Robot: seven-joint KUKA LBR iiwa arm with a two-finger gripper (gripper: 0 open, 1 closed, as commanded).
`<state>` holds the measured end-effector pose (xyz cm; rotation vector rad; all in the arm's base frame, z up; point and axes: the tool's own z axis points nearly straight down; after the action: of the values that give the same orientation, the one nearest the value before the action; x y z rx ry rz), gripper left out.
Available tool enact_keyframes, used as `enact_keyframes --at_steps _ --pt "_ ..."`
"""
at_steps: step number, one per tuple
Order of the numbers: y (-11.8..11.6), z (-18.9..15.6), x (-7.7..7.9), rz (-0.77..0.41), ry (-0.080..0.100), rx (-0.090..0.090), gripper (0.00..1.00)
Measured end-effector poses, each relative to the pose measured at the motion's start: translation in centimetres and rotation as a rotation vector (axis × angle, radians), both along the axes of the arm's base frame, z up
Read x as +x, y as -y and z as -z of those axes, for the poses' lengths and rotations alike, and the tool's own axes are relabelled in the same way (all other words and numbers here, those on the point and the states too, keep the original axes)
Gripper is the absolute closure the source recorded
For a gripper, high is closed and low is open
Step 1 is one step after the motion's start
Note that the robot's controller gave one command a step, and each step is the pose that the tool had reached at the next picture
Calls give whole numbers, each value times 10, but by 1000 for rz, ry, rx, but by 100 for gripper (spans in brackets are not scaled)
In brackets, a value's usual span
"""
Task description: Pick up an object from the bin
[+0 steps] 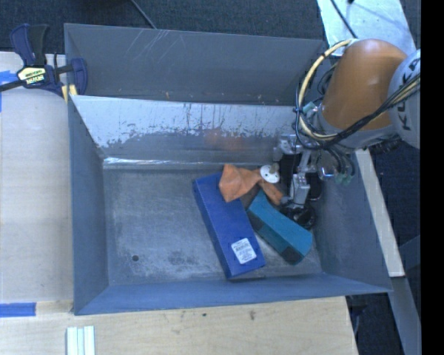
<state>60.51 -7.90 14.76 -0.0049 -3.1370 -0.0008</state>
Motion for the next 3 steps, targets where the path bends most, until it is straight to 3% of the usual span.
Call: enact_keyframes --at_steps 1,2,3 --pt "0 -5 1 -1 7 -1 0" --pt "-20 35 12 78 13 -1 0" --pt "-37 67 21 90 34 0 100"
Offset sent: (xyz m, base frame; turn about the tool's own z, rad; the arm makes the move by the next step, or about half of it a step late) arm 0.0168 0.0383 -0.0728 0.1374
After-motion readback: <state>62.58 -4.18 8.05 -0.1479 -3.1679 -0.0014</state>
